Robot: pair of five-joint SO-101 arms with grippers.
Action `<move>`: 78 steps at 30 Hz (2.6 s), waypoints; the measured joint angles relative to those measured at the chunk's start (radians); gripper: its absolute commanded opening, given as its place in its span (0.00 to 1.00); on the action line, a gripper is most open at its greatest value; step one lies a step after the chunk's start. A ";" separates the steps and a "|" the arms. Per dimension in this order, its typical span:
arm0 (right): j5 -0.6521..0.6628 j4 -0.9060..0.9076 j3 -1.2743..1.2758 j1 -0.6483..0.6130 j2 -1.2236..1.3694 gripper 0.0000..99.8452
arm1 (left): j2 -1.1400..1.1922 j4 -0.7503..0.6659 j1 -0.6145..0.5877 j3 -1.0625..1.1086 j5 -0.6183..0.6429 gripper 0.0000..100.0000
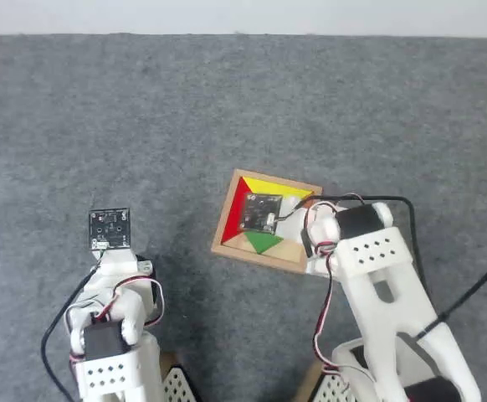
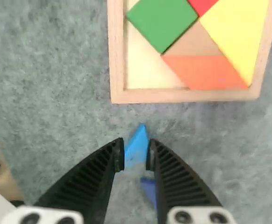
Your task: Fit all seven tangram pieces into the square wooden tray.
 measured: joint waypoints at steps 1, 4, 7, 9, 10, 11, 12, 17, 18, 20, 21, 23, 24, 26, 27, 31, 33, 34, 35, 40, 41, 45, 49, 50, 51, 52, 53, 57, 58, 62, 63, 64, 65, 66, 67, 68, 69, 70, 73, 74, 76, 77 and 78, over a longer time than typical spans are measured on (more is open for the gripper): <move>-0.002 -0.003 0.009 0.032 0.000 0.16 | 0.000 0.000 0.000 0.000 0.000 0.04; 0.037 -0.055 0.063 0.138 0.002 0.18 | 0.000 0.000 0.000 0.000 0.000 0.04; 0.058 -0.129 0.126 0.190 0.018 0.18 | 0.000 0.000 0.000 0.000 0.000 0.04; 0.063 -0.184 0.169 0.190 0.037 0.18 | 0.000 0.000 0.000 0.000 0.000 0.04; 0.063 -0.210 0.189 0.187 0.048 0.18 | 0.000 0.000 0.000 0.000 0.000 0.04; 0.064 -0.233 0.206 0.187 0.057 0.18 | 0.000 0.000 0.000 0.000 0.000 0.04; 0.064 -0.256 0.222 0.189 0.066 0.18 | 0.000 0.000 0.000 0.000 0.000 0.04; 0.074 -0.307 0.259 0.187 0.075 0.18 | 0.000 0.000 0.000 0.000 0.000 0.04; 0.074 -0.307 0.259 0.187 0.084 0.18 | 0.000 0.000 0.000 0.000 0.000 0.04; 0.074 -0.310 0.259 0.189 0.115 0.18 | 0.000 0.000 0.000 0.000 0.000 0.04; 0.074 -0.313 0.259 0.190 0.129 0.18 | 0.000 0.000 0.000 0.000 0.000 0.04; 0.074 -0.313 0.259 0.203 0.163 0.18 | 0.000 0.000 0.000 0.000 0.000 0.04; 0.080 -0.318 0.259 0.207 0.181 0.18 | 0.000 0.000 0.000 0.000 0.000 0.04; 0.092 -0.334 0.259 0.207 0.218 0.18 | 0.000 0.000 0.000 0.000 0.000 0.04; 0.092 -0.341 0.255 0.207 0.233 0.18 | 0.000 0.000 0.000 0.000 0.000 0.04; 0.097 -0.328 0.198 0.209 0.301 0.13 | 0.000 0.000 0.000 0.000 0.000 0.04; 0.097 -0.307 0.160 0.209 0.338 0.07 | 0.000 0.000 0.000 0.000 0.000 0.04; 0.097 -0.301 0.143 0.209 0.354 0.05 | 0.000 0.000 0.000 0.000 0.000 0.04; 0.097 -0.296 0.121 0.209 0.371 0.02 | 0.000 0.000 0.000 0.000 0.000 0.04; 0.097 -0.285 0.083 0.210 0.413 0.01 | 0.000 0.000 0.000 0.000 0.000 0.04; 0.097 -0.285 0.083 0.210 0.413 0.01 | 0.000 0.000 0.000 0.000 0.000 0.04; 0.060 -0.285 0.083 0.210 0.410 0.01 | 0.000 0.000 0.000 0.000 0.000 0.04; 0.040 -0.269 0.103 0.206 0.336 0.01 | 0.000 0.000 0.000 0.000 0.000 0.04; 0.040 -0.255 0.103 0.206 0.308 0.01 | 0.000 0.000 0.000 0.000 0.000 0.04; 0.038 -0.239 0.103 0.207 0.278 0.01 | 0.000 0.000 0.000 0.000 0.000 0.04; 0.037 -0.216 0.103 0.204 0.244 0.01 | 0.000 0.000 0.000 0.000 0.000 0.04; 0.035 -0.192 0.100 0.195 0.209 0.01 | 0.000 0.000 0.000 0.000 0.000 0.04; -0.005 -0.098 0.035 0.143 0.089 0.01 | 0.000 0.000 0.000 0.000 0.000 0.04; -0.012 -0.078 0.012 0.117 0.077 0.01 | 0.000 0.000 0.000 0.000 0.000 0.04; -0.043 -0.061 -0.087 -0.015 0.091 0.01 | 0.000 0.000 0.000 0.000 0.000 0.04; -0.046 -0.061 -0.120 -0.054 0.115 0.01 | 0.000 0.000 0.000 0.000 0.000 0.04; -0.046 -0.061 -0.158 -0.087 0.149 0.01 | 0.000 0.000 0.000 0.000 0.000 0.04; -0.046 -0.061 -0.198 -0.120 0.190 0.01 | 0.000 0.000 0.000 0.000 0.000 0.04; -0.046 -0.061 -0.241 -0.150 0.239 0.01 | 0.000 0.000 0.000 0.000 0.000 0.04; -0.046 -0.061 -0.282 -0.181 0.295 0.01 | 0.000 0.000 0.000 0.000 0.000 0.04; -0.046 -0.061 -0.327 -0.207 0.356 0.01 | 0.000 0.000 0.000 0.000 0.000 0.04; -0.046 -0.061 -0.370 -0.232 0.422 0.01 | 0.000 0.000 0.000 0.000 0.000 0.04; -0.046 -0.061 -0.411 -0.252 0.491 0.01 | 0.000 0.000 0.000 0.000 0.000 0.04; -0.041 -0.061 -0.520 -0.307 0.683 0.01 | 0.000 0.000 0.000 0.000 0.000 0.04; -0.037 -0.063 -0.552 -0.324 0.740 0.01 | 0.000 0.000 0.000 0.000 0.000 0.04; -0.021 -0.061 -0.608 -0.356 0.827 0.01 | 0.000 0.000 0.000 0.000 0.000 0.04; -0.014 -0.061 -0.632 -0.365 0.861 0.01 | 0.000 0.000 0.000 0.000 0.000 0.04; -0.008 -0.061 -0.658 -0.371 0.885 0.01 | 0.000 0.000 0.000 0.000 0.000 0.04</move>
